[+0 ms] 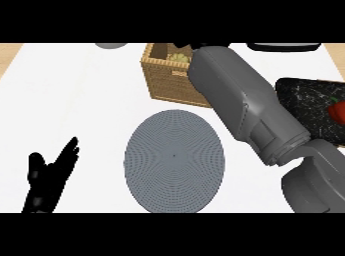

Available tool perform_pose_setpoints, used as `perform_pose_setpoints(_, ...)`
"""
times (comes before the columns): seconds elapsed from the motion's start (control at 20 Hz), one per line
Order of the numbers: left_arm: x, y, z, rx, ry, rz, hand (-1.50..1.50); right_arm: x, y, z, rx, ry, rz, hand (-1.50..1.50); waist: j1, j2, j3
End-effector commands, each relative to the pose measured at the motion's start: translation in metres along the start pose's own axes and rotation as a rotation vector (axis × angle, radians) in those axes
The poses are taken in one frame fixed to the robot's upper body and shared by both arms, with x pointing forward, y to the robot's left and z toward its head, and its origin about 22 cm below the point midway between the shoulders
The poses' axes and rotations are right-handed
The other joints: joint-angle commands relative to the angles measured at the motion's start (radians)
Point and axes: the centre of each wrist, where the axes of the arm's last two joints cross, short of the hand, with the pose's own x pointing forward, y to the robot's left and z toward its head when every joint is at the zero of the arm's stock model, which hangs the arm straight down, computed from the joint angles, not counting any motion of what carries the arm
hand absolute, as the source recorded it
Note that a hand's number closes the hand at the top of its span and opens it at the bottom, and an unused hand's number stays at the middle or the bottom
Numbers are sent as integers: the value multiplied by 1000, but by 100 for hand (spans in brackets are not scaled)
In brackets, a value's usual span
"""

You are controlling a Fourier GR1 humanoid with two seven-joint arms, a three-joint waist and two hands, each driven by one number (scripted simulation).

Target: Pick the squash from the placemat and place it in the basket

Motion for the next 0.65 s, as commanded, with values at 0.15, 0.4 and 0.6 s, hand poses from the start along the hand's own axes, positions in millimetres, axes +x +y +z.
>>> perform_pose_setpoints(0.15,-34,-1,18,-1,96,22,0,14,-19,-13,-69,40,-135,-150,-22,-9,-11)
perform_pose_setpoints(0.4,-34,22,4,64,125,8,0,1,-27,-30,-126,93,-175,-150,-46,-11,-12)
perform_pose_setpoints(0.6,-38,20,18,78,136,27,0,-25,-28,-38,-117,123,-186,-150,-82,-29,-11)
